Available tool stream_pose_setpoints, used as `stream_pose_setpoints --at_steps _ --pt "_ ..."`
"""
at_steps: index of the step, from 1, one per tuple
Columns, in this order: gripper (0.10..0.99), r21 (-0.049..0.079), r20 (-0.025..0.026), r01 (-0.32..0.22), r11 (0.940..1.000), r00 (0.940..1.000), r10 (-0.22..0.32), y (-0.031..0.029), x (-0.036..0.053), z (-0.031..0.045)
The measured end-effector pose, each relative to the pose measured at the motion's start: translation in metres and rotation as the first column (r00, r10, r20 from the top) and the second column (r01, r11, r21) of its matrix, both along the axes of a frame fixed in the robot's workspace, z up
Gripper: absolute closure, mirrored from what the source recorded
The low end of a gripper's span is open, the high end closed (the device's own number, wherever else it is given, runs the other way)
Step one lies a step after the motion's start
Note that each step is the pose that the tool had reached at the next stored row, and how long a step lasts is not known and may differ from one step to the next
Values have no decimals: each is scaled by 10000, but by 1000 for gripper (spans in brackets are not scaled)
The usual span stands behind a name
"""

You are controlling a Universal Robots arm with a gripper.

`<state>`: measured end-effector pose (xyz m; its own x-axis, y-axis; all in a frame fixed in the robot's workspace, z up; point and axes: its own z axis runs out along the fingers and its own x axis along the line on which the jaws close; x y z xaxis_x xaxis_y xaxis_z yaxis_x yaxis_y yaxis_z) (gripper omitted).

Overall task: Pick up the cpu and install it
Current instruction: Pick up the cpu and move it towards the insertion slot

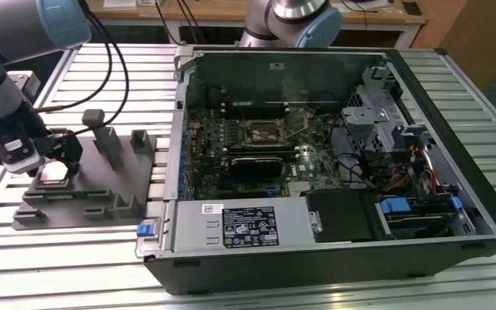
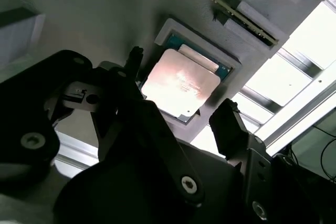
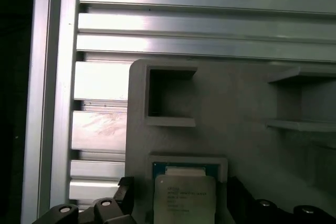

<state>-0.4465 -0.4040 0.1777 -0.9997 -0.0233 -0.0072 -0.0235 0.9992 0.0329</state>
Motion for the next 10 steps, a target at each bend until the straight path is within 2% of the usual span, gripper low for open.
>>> stream_pose_setpoints --at_steps 5,10 --pt "294 -1 -1 112 9999 9999 -112 -67 -1 1" --pt "294 2 -4 336 9994 9994 -336 -70 6 6"
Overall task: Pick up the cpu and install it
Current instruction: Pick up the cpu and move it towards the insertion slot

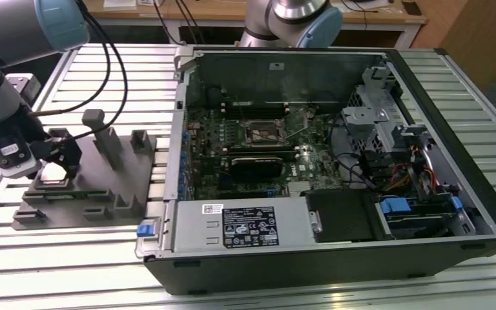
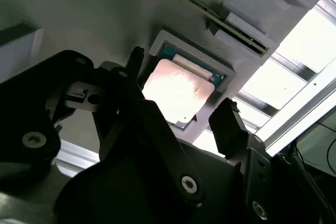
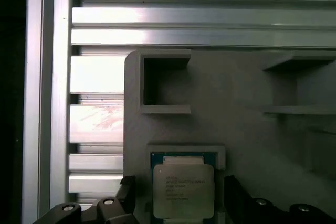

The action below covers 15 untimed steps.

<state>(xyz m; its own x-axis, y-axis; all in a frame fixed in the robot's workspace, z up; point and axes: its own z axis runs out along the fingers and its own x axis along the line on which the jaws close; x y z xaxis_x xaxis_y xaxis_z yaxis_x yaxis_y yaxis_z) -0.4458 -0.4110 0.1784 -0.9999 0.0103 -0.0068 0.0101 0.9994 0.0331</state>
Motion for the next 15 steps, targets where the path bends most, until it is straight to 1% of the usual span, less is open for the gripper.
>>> stream_pose_setpoints --at_steps 2,3,5,7,9,12,14,15 --pt "310 63 1 -1 10000 10000 1 0 1 24" --pt "376 95 1 -1 10000 10000 1 0 1 39" --pt "376 154 2 0 9999 10000 0 0 1 69" --pt "376 191 5 -8 9998 10000 8 1 1 75" --pt "376 186 3 -31 9998 10000 31 0 1 75" --pt "376 143 2 -43 9999 10000 43 -1 2 70" --pt "392 140 3 -42 9999 10000 42 0 1 62" --pt "459 140 2 -42 9999 10000 42 0 1 60"
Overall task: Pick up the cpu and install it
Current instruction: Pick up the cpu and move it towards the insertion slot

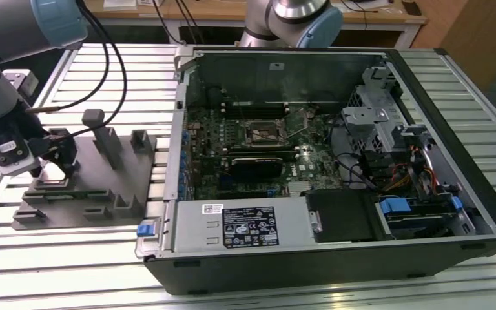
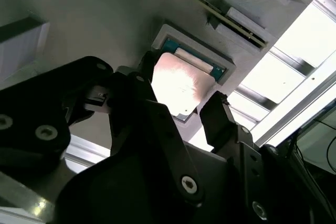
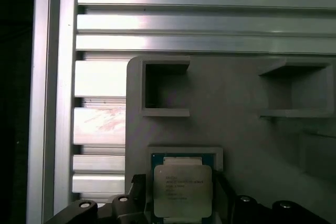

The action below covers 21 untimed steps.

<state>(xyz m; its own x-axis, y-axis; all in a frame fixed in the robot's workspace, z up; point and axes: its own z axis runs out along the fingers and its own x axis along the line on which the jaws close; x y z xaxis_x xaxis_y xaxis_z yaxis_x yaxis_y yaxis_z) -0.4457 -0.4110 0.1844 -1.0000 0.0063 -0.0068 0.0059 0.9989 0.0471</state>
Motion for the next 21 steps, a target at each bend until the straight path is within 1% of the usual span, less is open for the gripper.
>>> stream_pose_setpoints --at_steps 4,5,7,9,10,21 --pt "475 0 -4 0 10000 10000 0 0 8 -6" --pt "541 0 -5 0 10000 10000 0 0 11 -6" --pt "541 5 -6 0 10000 10000 0 0 12 -6" --pt "545 9 -1 0 10000 10000 0 0 14 19" --pt "545 8 -4 0 10000 10000 0 0 14 53" --pt "545 8 -3 0 10000 10000 0 0 14 553"
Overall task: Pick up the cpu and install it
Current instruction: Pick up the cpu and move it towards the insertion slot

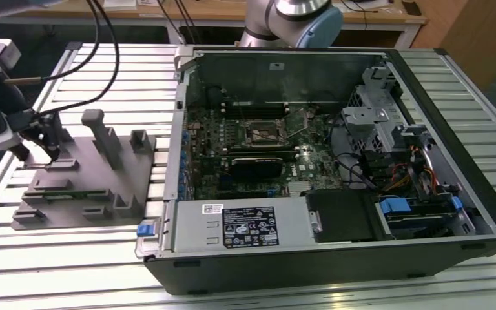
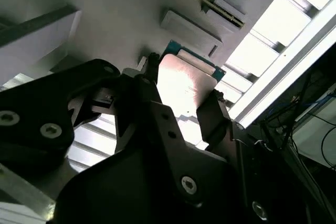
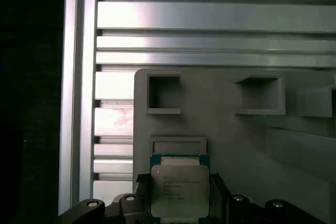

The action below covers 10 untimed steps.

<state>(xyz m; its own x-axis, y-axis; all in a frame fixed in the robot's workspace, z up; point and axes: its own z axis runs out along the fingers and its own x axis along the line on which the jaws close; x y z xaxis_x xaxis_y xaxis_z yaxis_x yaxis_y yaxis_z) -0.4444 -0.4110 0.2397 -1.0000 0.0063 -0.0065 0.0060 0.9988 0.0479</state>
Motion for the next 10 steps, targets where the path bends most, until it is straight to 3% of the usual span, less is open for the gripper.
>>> stream_pose_setpoints --at_steps 10 --pt "545 -1 -1 0 10000 10000 0 0 0 458"
